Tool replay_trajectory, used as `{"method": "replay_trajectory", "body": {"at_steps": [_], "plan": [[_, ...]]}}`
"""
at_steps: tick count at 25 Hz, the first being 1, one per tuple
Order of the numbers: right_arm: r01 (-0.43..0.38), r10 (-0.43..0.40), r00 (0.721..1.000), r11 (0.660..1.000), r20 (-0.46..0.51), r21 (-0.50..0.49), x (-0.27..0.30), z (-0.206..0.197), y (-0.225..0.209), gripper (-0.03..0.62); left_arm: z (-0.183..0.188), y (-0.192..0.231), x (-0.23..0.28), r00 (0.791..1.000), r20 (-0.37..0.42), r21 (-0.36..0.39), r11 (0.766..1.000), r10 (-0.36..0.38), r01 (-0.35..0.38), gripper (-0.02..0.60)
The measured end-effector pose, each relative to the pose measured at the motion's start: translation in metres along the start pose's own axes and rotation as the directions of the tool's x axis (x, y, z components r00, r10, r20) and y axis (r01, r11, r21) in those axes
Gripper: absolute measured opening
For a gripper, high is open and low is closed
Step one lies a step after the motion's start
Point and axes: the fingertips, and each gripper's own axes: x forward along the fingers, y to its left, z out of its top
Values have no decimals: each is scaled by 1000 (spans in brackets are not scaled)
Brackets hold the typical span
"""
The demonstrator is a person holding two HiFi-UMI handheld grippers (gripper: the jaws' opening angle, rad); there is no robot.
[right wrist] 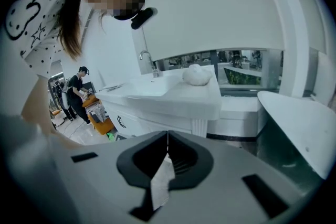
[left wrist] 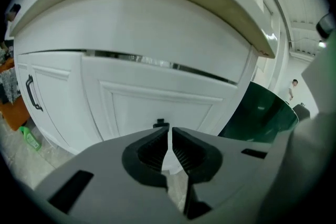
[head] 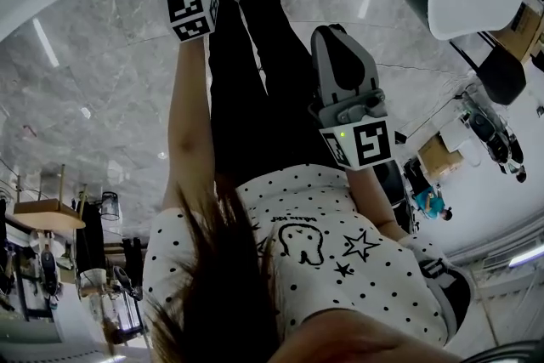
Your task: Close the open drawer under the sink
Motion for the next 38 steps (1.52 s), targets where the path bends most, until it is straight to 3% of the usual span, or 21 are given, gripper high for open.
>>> {"method": "replay_trajectory", "body": {"at_steps": [3,9,21,26,38], "plan": [[-6,6,1000,1000,7,-7,-2,0,6,14,24,2,-16,999,43,15,1000,24,-24,6],[-16,16,1000,1000,13,-27,-15,-3,12,14,61,-6,-38,996,90,43,999,21,-25,5],[-78,78,997,994,-14,-74,-17,6,20,14,119,-28,-93,993,113,91,995,-38,27,5],[-115,120,992,985,31,-129,-21,31,27,14,158,-37,-120,989,147,119,993,-37,19,5],[-81,110,981,980,157,-184,-54,69,24,14,225,-82,-211,958,280,144,989,-62,22,4]]}}
